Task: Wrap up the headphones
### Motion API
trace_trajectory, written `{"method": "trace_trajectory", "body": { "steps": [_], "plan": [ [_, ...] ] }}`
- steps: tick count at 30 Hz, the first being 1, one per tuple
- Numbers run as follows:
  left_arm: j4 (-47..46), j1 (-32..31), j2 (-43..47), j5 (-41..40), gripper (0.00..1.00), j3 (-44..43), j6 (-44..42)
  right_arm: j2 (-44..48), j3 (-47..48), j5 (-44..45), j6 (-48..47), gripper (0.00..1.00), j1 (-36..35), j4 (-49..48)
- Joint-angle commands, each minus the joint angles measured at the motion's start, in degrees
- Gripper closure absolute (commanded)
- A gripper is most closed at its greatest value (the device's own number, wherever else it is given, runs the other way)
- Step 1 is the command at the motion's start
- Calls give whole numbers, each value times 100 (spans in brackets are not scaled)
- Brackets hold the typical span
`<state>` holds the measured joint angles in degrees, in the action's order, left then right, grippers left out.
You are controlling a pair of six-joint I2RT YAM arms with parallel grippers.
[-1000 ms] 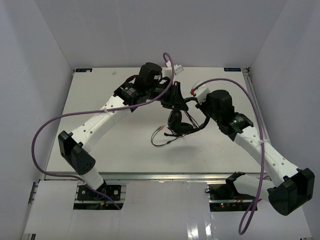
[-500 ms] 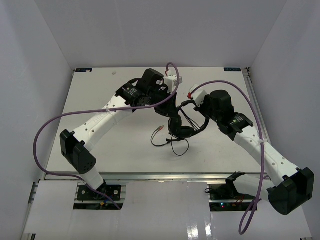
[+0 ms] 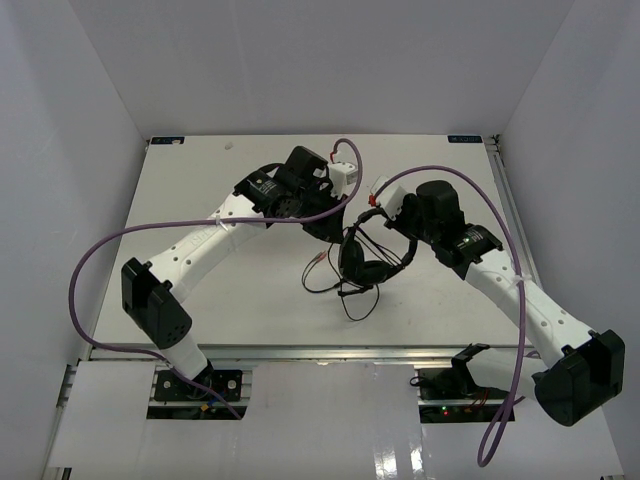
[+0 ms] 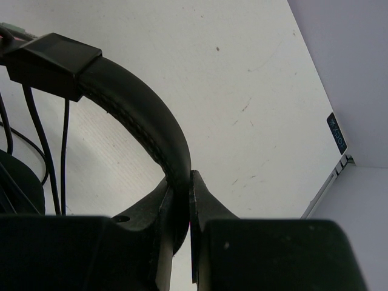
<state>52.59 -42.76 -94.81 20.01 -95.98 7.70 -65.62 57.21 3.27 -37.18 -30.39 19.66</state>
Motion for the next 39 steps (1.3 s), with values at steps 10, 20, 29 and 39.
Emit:
{"method": "trace_trajectory", "body": {
  "steps": [10, 20, 29, 39],
  "plan": [
    [-118, 72, 772, -638, 89, 693, -327, 55, 159, 160, 44, 92, 7, -425],
    [-167, 165, 1229, -71, 90, 1123, -215, 60, 108, 440, -15, 92, 1, -642],
    [-1494, 181, 1238, 2270, 93, 1052, 2172, 80, 13, 1395, 168, 92, -141, -1275],
    [-3441, 320, 1690, 1585, 98, 1929, 5083, 557, -449, 1778, 676, 92, -186, -1830]
  ]
}}
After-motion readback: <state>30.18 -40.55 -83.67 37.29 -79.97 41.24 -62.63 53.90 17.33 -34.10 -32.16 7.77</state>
